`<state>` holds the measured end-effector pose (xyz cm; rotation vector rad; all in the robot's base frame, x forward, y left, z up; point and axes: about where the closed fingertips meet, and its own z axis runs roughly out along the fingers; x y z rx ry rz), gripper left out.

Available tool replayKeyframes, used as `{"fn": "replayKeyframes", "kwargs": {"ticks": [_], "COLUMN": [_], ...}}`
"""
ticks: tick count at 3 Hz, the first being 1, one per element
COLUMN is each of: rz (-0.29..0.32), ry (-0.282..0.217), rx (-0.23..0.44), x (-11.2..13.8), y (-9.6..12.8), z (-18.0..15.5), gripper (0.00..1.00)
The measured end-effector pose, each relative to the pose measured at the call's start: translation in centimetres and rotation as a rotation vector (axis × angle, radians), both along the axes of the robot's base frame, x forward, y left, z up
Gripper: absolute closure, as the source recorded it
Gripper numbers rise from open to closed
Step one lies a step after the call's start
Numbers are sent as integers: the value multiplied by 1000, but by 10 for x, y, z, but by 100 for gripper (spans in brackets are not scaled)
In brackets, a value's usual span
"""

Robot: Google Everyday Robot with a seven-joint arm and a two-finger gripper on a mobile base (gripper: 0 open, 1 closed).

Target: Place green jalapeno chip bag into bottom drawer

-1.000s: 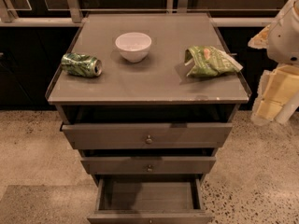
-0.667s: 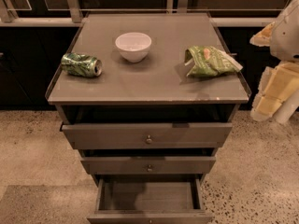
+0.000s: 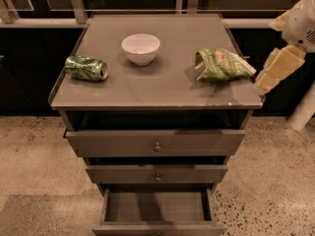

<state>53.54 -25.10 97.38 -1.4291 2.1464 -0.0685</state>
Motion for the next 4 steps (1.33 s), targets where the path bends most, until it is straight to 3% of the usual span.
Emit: {"fn": "replayKeyframes", "kwargs": {"ticks": [1,2,3,4], "rz": [-23,-24,-47,-39], "ry": [-46,-51,-17,15], "rx": [23,27,9,21], "x": [47,51,45,56], "y": [5,6,-2,2], "z": [-13,-15,-23,-46], "gripper": [0,0,0,0]}}
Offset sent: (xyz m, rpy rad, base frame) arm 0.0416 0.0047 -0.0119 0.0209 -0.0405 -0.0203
